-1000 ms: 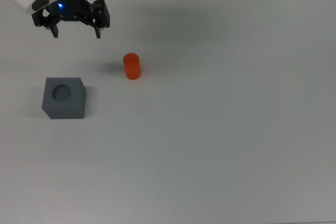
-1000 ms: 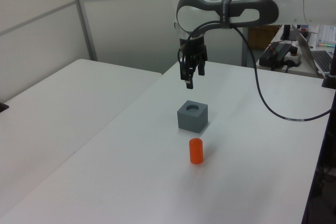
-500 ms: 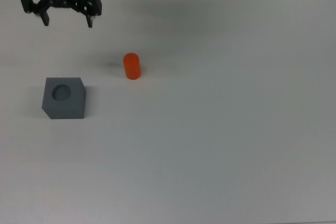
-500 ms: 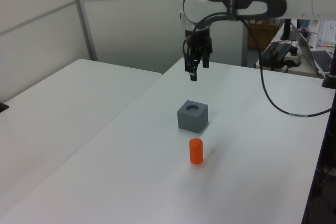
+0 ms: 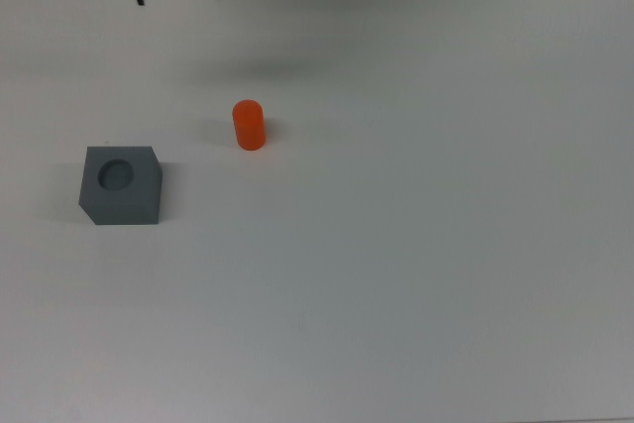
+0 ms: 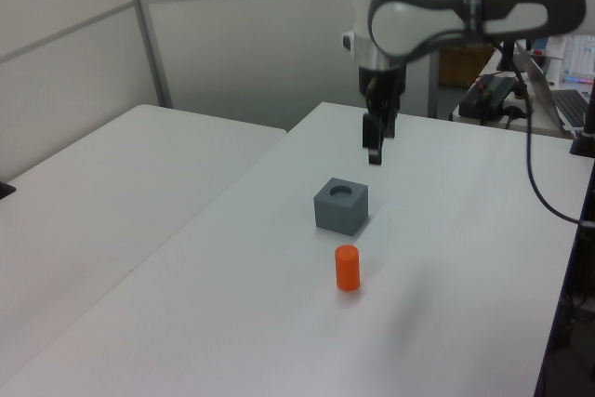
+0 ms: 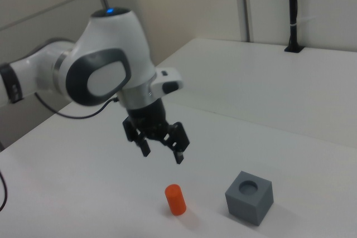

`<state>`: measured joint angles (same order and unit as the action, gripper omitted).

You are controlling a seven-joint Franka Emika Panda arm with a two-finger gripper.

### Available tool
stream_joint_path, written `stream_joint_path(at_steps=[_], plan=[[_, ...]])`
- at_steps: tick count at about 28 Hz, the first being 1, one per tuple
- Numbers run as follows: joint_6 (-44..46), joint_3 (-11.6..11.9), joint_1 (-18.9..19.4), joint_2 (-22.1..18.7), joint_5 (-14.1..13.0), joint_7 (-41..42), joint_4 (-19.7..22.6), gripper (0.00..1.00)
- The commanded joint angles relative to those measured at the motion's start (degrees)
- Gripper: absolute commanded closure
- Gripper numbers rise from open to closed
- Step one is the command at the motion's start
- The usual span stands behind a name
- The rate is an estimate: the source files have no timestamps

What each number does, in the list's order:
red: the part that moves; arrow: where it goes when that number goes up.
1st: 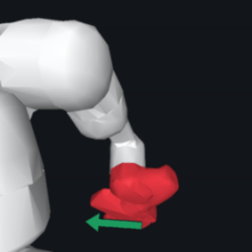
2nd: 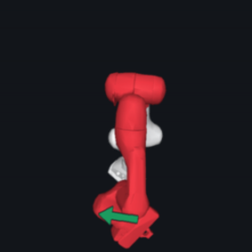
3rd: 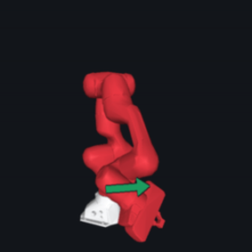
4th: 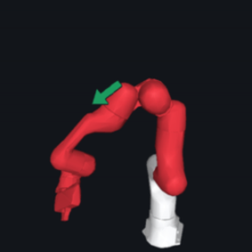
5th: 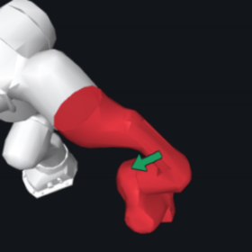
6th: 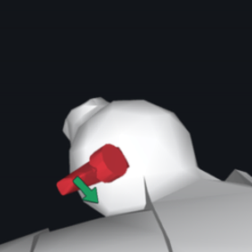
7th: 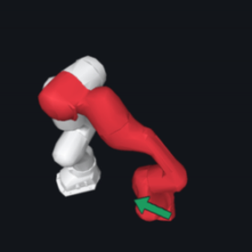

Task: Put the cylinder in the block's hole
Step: 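Move the open gripper over the orange cylinder, then lower the gripper around the orange cylinder and close on it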

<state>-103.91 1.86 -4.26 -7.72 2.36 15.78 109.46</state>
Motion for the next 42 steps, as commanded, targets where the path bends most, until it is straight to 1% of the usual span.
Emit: stream_joint_path(at_steps=[1,4,5,8,10,14,15,19,22,25,30,31,32,33,35,36,39,40,41,42], plan=[[-8.1,0.4,2.6,-1.5,-1.0,1.5,8.0,0.0],[-10.6,0.4,3.4,-0.6,-1.0,1.6,9.9,0.0],[-11.7,0.4,3.7,0.7,-1.0,1.9,10.2,0.0],[-12.4,0.3,4.6,3.1,-1.0,2.9,10.2,0.0],[-14.3,0.2,4.7,5.2,-0.9,3.1,10.2,0.0],[-16.8,0.0,4.7,7.7,-0.9,3.2,10.1,0.0],[-17.5,0.0,4.8,9.0,-0.9,3.2,9.9,0.0],[-18.8,-0.2,4.8,10.7,-0.9,3.2,9.8,0.0],[-19.3,-0.8,4.8,11.8,-0.9,3.1,9.7,0.0],[-19.3,-1.4,4.8,12.9,-0.5,3.0,9.6,0.0],[-19.3,-1.8,4.8,15.0,0.0,2.9,8.8,0.0],[-19.3,-1.9,4.8,15.3,0.1,2.8,8.6,0.02],[-19.3,-2.0,4.8,15.5,0.1,2.7,8.1,0.1],[-19.3,-2.0,4.8,15.7,0.1,2.7,8.0,0.16],[-19.4,-2.2,4.8,16.1,0.2,2.6,8.0,0.22],[-19.4,-2.3,4.9,16.2,0.3,2.6,7.5,0.31],[-19.4,-2.3,4.8,16.5,0.4,2.5,7.1,0.34],[-19.5,-2.3,4.8,16.6,0.4,2.5,7.1,0.38],[-19.5,-2.3,4.8,16.6,0.4,2.5,6.6,0.46],[-19.5,-2.3,4.8,16.6,0.4,2.5,6.4,0.51]])
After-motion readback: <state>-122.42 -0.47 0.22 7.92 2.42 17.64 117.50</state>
